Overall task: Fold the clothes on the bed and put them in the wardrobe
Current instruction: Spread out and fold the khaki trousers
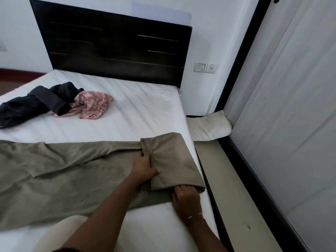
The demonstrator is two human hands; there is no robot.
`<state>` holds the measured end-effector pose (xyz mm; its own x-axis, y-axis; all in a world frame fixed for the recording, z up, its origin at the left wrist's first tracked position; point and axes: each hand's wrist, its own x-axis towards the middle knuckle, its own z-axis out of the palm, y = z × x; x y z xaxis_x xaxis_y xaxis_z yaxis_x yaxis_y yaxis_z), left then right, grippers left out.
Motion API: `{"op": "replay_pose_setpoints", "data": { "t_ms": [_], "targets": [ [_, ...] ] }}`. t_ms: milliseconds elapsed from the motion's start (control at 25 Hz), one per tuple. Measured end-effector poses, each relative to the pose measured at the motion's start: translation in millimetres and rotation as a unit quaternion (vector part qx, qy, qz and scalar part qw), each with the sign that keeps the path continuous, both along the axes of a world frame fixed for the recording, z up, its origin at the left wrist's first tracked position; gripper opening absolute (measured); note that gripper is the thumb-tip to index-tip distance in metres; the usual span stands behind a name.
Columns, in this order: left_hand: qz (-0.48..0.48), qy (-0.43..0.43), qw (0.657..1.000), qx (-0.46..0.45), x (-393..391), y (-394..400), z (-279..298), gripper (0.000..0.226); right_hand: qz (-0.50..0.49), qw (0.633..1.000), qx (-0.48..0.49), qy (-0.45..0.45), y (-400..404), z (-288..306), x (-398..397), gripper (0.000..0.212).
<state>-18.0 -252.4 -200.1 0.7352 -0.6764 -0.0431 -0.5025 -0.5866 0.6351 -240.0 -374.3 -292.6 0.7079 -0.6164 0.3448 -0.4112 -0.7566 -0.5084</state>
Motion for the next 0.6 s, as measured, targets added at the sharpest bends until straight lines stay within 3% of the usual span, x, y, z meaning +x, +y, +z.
{"op": "replay_pose_setpoints", "data": {
  "t_ms": [80,200,320,400,480,600],
  "targets": [
    [-0.011,-0.13,0.991,0.019,-4.7,0.0,-4.2,0.106,0.035,0.999,0.009,-0.028,7.0,13.2,-6.2,0.005],
    [-0.103,-0.256,0.961,0.006,-20.5,-0.7,1.3,0.087,-0.027,0.99,-0.111,-0.085,18.9,10.6,-13.0,0.032],
    [-0.158,-0.239,0.957,0.052,-34.4,-2.0,10.2,0.089,-0.213,0.957,-0.095,-0.171,11.4,6.8,-17.6,0.053],
    [-0.186,-0.202,0.952,0.133,-46.2,1.0,11.0,0.099,-0.317,0.928,0.014,-0.193,-2.9,10.4,-16.4,0.068],
    [-0.206,-0.198,0.938,0.196,-58.5,5.5,7.1,0.107,-0.335,0.922,0.1,-0.165,-15.2,6.8,-14.4,0.068],
    [-0.198,-0.197,0.938,0.204,-70.8,8.5,5.9,0.112,-0.317,0.937,0.095,-0.11,-18.9,-7.7,-14.9,0.064]
  ]
}}
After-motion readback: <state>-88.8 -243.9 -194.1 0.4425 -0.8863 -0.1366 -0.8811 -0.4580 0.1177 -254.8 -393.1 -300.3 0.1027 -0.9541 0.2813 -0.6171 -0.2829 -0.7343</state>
